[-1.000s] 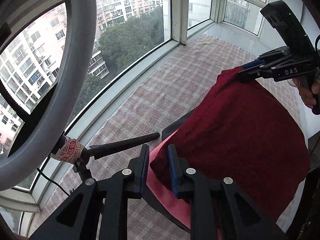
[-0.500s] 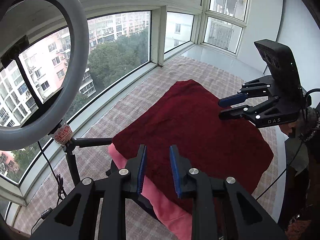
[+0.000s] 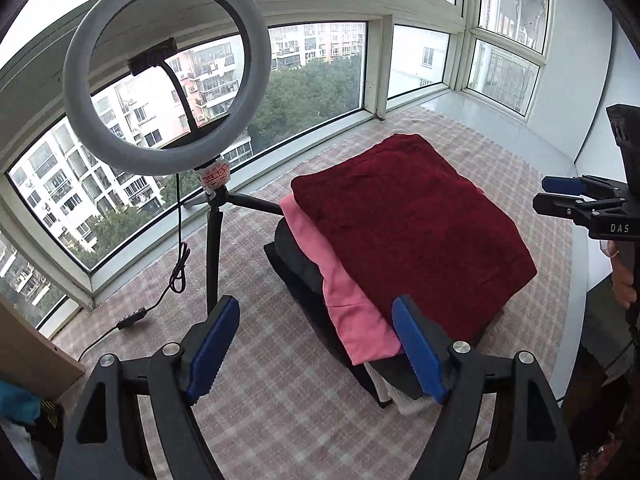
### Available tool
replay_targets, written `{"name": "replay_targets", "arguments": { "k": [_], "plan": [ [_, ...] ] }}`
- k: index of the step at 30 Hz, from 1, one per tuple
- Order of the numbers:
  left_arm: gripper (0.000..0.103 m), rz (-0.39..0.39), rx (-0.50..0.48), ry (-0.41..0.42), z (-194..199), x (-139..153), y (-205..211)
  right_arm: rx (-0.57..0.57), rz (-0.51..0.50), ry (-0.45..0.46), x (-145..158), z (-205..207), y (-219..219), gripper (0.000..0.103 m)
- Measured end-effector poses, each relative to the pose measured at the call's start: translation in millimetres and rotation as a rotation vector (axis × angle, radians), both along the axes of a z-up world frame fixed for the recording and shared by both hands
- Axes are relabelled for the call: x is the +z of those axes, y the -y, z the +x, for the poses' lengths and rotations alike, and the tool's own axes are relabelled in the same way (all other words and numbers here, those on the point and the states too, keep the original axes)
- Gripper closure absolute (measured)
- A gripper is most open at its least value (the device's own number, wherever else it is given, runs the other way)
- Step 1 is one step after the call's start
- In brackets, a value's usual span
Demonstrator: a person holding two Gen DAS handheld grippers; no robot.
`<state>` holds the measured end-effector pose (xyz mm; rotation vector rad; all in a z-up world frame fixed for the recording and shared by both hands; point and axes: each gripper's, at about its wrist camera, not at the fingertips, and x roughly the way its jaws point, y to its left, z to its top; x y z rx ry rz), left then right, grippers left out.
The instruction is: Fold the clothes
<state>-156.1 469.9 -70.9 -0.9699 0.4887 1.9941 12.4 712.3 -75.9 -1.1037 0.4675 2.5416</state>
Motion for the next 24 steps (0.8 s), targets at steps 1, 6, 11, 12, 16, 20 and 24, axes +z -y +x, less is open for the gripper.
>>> {"name": "replay_targets", "arguments": {
  "k": [1, 6, 11, 12, 16, 20, 24],
  "plan": [
    [0.025, 0.01, 0.009, 0.004, 9.4, 3.3, 8.8, -0.007, -0.02, -0.006, -1.1, 6.6, 8.8, 0.027],
    [0.025, 0.024, 0.064, 0.014, 43.7, 10.0, 52.3, -0.024, -0.016, -0.008, 2.0, 36.2, 64.7, 0.027],
    [0.025, 0.027, 0.132, 0.024, 69.1, 11.1, 96.1, -0.082, 0.073, -0.014, 12.7, 62.6, 125.7, 0.027],
    [0.025, 0.029, 0.135, 0.023, 73.2, 11.2, 107.1, -0.09, 0.096, -0.012, 14.3, 67.0, 139.2, 0.027],
    [0.025, 0.04, 0.134, 0.022, 87.7, 13.0, 151.3, -0.086, 0.144, -0.018, 22.2, 78.9, 191.2, 0.027],
    [0.025, 0.065, 0.121, 0.041, 99.4, 16.1, 188.3, -0.107, 0.187, -0.019, 29.0, 91.8, 238.4, 0.027],
    [0.025, 0.058, 0.086, 0.033, 120.9, 16.8, 216.4, -0.126, 0.196, -0.013, 31.3, 107.2, 278.4, 0.027]
  ]
}}
